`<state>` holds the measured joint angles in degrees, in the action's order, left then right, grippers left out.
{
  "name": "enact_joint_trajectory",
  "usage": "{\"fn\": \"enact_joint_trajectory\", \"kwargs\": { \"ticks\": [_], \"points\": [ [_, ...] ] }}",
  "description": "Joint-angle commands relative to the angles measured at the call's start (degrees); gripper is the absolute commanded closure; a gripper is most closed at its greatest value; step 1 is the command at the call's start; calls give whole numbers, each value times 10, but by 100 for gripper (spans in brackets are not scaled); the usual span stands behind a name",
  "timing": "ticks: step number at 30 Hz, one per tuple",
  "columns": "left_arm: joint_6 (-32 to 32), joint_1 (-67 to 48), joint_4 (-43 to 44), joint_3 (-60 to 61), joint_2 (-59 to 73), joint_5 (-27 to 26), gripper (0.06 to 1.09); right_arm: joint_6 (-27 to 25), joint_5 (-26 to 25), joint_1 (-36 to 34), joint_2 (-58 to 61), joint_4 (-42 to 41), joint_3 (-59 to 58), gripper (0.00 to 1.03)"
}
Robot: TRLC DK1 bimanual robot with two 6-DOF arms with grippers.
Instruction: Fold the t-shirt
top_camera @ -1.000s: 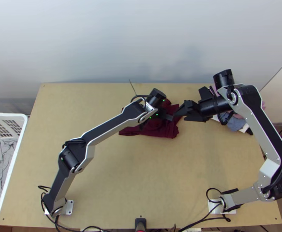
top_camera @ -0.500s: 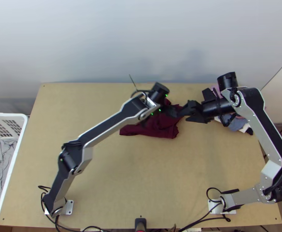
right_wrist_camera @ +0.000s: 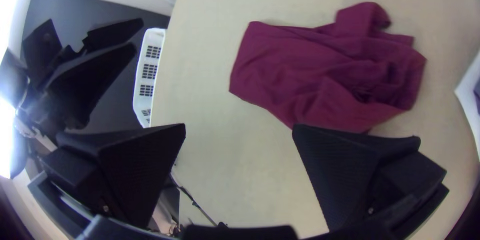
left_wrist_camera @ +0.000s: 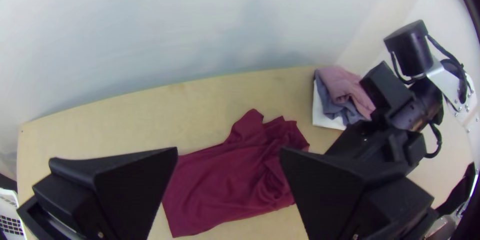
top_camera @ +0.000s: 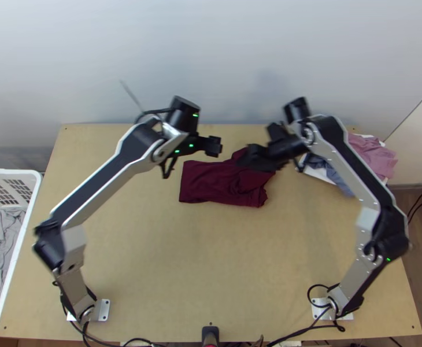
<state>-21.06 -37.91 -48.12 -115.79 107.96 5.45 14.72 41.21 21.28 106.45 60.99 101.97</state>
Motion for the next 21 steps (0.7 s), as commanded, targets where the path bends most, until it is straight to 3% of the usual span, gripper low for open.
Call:
{"fn": "enact_joint_trajectory", "kwargs": {
  "ticks": [1, 9, 21],
  "points": [
    [-11, 22, -1, 63, -44, -1, 10, -9, -12, 47, 112, -10, 78, 3],
    [-17, 41, 2, 72, -47, -1, 10, -14, -54, 44, 150, -44, 64, 3],
    [-14, 58, 2, 87, -47, -1, 10, -40, -60, 15, 105, -72, -95, 3]
  ]
}}
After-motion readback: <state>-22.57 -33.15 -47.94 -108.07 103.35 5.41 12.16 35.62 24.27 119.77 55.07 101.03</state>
